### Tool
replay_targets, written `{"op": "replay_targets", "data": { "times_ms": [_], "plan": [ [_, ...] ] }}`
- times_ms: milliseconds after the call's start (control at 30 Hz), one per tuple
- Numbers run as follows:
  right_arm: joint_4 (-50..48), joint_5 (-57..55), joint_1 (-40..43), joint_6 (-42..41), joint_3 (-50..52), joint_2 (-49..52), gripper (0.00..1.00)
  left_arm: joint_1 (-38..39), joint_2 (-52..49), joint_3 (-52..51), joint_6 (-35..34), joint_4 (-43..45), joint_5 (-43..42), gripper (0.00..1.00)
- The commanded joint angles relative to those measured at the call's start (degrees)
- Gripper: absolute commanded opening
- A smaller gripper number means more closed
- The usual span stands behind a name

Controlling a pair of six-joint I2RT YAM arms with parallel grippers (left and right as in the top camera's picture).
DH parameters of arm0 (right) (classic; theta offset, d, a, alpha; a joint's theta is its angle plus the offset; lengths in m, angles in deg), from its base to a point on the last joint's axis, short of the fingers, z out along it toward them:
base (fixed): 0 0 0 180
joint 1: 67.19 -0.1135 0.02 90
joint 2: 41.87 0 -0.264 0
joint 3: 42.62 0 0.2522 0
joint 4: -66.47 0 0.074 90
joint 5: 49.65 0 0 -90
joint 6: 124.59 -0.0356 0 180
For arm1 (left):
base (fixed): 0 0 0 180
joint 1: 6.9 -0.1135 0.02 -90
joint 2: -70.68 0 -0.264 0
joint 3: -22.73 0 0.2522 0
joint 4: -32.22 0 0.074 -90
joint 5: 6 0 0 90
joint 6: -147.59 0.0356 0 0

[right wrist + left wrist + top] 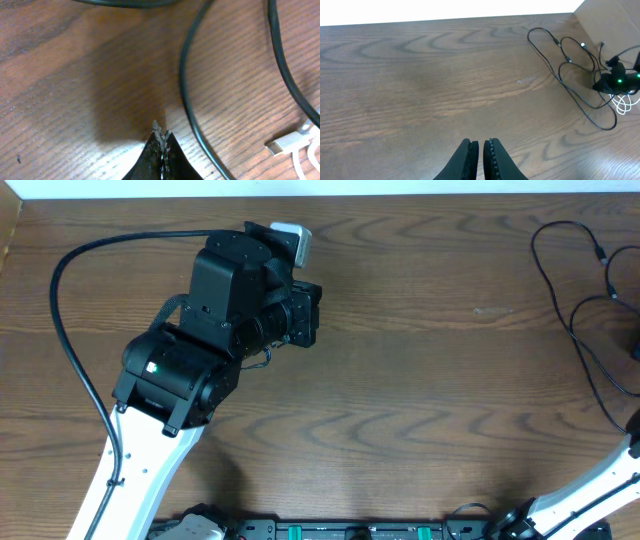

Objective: Untangle cables

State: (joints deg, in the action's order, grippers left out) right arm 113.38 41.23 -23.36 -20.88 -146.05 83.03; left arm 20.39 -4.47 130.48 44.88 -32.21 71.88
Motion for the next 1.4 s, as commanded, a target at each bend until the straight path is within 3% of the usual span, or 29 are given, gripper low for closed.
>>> {"op": "replay_targets", "data": {
  "times_ms": [0, 33, 67, 133, 267, 367, 533, 633, 700, 933, 967, 1000, 1033, 1067, 1167, 1267, 1367],
  "plan": [
    [0.76, 19.76, -0.74, -0.55, -0.35, -0.79, 0.53, 0.17, 0.42, 0.44, -0.46, 0.28, -0.28, 0.11],
    [1.53, 21.81, -2.23, -0.55, -0.35, -1.14, 0.8, 0.17, 0.26, 0.44, -0.46, 0.28, -0.31, 0.11],
    [2.08, 21.81, -3.58, -0.35, -0.35, -1.16, 0.9, 0.17, 0.2, 0.44, -0.48, 0.28, -0.31, 0.12],
    [2.45, 22.21, -6.08, 0.2, -0.35, -1.16, 0.99, 0.17, 0.15, 0.42, -0.5, 0.42, -0.35, 0.14],
    [2.73, 19.04, -13.09, 1.79, -0.37, -1.84, 0.99, 0.17, 0.15, 0.44, -0.48, 0.44, -0.35, 0.15],
    [1.92, 10.12, -18.99, 2.25, -0.52, -3.82, 0.99, 0.17, 0.15, 0.42, -0.46, 0.39, -0.33, 0.15],
    [2.51, 12.02, -27.19, 2.82, -1.14, -8.11, 0.99, 0.17, -0.79, 0.39, 0.28, 0.42, -0.31, 0.16],
    [3.45, 12.96, -33.62, 0.83, -1.14, -10.86, 0.99, 0.17, -4.0, 0.33, 5.35, 0.2, 1.57, 0.17],
    [3.87, 12.37, -37.0, 0.9, -1.14, -12.55, 0.99, 0.15, -6.05, 0.31, 6.88, -0.02, 3.78, 0.23],
    [4.15, -0.02, -47.56, 0.98, -1.14, -18.93, 0.98, 0.02, -12.81, 0.31, 11.72, -0.04, 4.68, 0.24],
    [4.24, -0.57, -48.28, 1.14, -1.14, -18.91, 0.85, 0.02, -12.68, 0.31, 12.0, 0.11, 4.68, 0.24],
    [4.31, -0.57, -48.68, 1.09, -1.07, -18.62, 0.58, 0.0, -12.31, 0.31, 12.17, 0.33, 4.7, 0.24],
    [4.24, -0.59, -48.76, 0.83, -1.07, -18.14, 0.21, 0.0, -11.91, 0.31, 12.87, 0.46, 4.7, 0.24],
    [4.07, -1.01, -48.74, 0.33, -1.07, -17.75, 0.15, 0.0, -11.52, 0.31, 13.18, 0.46, 4.76, 0.24],
    [3.1, -1.86, -47.78, -0.2, -1.07, -15.23, 0.17, 0.0, -10.73, 0.31, 13.14, -0.04, 5.33, 0.25],
    [2.6, -2.14, -45.94, -0.37, -1.07, -12.0, 0.01, 0.0, -10.45, 0.31, 13.11, -1.27, 5.31, 0.25],
    [1.44, -2.56, -44.22, -0.37, -1.07, -9.84, 0.01, 0.02, -10.45, 0.31, 12.98, -1.51, 5.29, 0.25]
  ]
}}
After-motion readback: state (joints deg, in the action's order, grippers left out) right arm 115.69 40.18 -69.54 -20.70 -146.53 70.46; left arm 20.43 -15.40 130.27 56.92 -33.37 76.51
